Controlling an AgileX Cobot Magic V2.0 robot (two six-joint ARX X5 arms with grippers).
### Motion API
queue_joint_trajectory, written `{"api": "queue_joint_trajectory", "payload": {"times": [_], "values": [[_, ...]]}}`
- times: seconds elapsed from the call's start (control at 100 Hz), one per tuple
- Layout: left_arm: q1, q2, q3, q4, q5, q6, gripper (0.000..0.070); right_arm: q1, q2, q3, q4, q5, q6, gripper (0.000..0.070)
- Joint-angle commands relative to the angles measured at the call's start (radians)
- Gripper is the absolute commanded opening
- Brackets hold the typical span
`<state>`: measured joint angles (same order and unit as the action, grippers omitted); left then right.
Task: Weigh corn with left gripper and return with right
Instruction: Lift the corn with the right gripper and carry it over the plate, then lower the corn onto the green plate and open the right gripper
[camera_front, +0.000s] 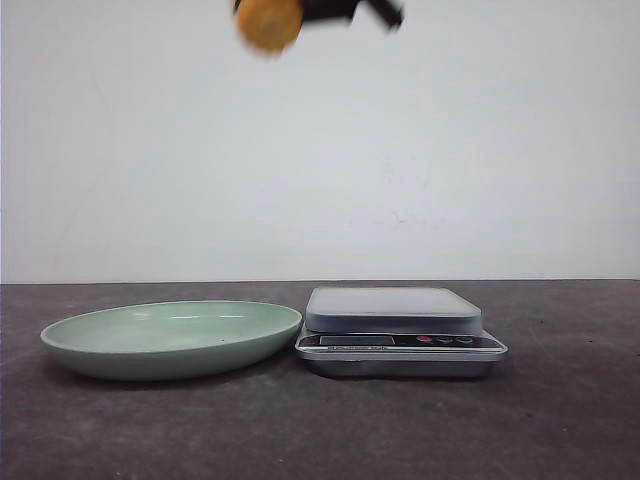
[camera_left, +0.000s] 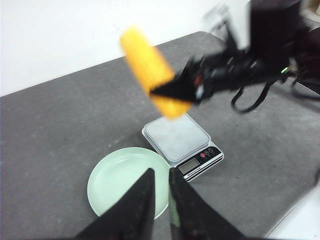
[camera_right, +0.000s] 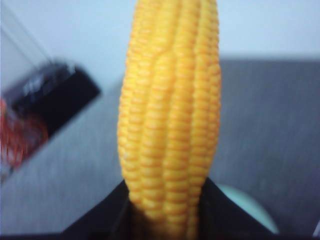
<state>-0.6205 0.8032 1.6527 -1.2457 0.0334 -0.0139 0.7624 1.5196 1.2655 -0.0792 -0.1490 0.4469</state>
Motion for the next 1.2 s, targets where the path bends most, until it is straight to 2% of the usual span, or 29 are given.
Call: {"api": "queue_joint_trajectory", "payload": {"times": [0.0, 0.21, 0.43, 0.65, 0.69, 0.72, 0.83, 0.89, 0.93, 1.19], "values": [[-0.008, 0.006, 0.023, 0.009, 0.006, 0.006, 0.0000, 0.016, 0.062, 0.018, -0.013, -0.034, 0.026, 0.0000], [-0.008, 0.006, 0.023, 0.004, 0.006, 0.002, 0.0000, 0.022, 0.225, 0.018, -0.027, -0.140, 0.142, 0.0000], [-0.008, 0.006, 0.023, -0.032, 0.021, -0.016, 0.0000, 0.024, 0.342, 0.018, -0.052, -0.196, 0.228, 0.0000], [-0.008, 0.006, 0.023, -0.043, 0.020, -0.032, 0.0000, 0.024, 0.377, 0.018, -0.070, -0.246, 0.274, 0.0004], [-0.008, 0.006, 0.023, -0.042, 0.020, -0.032, 0.0000, 0.026, 0.377, 0.018, -0.070, -0.246, 0.274, 0.0034], [-0.008, 0.006, 0.023, -0.042, 0.020, -0.032, 0.0000, 0.026, 0.377, 0.018, -0.070, -0.246, 0.275, 0.0083], [-0.008, 0.006, 0.023, -0.042, 0.020, -0.032, 0.0000, 0.026, 0.377, 0.018, -0.072, -0.270, 0.275, 0.0393], [-0.008, 0.006, 0.023, -0.042, 0.020, -0.034, 0.0000, 0.026, 0.377, 0.018, -0.073, -0.287, 0.275, 0.0497], [-0.008, 0.006, 0.023, -0.042, 0.020, -0.036, 0.0000, 0.026, 0.377, 0.018, -0.076, -0.299, 0.272, 0.0518], [-0.008, 0.006, 0.024, -0.043, 0.019, -0.040, 0.0000, 0.043, 0.374, 0.026, -0.072, -0.298, 0.182, 0.0535]]}}
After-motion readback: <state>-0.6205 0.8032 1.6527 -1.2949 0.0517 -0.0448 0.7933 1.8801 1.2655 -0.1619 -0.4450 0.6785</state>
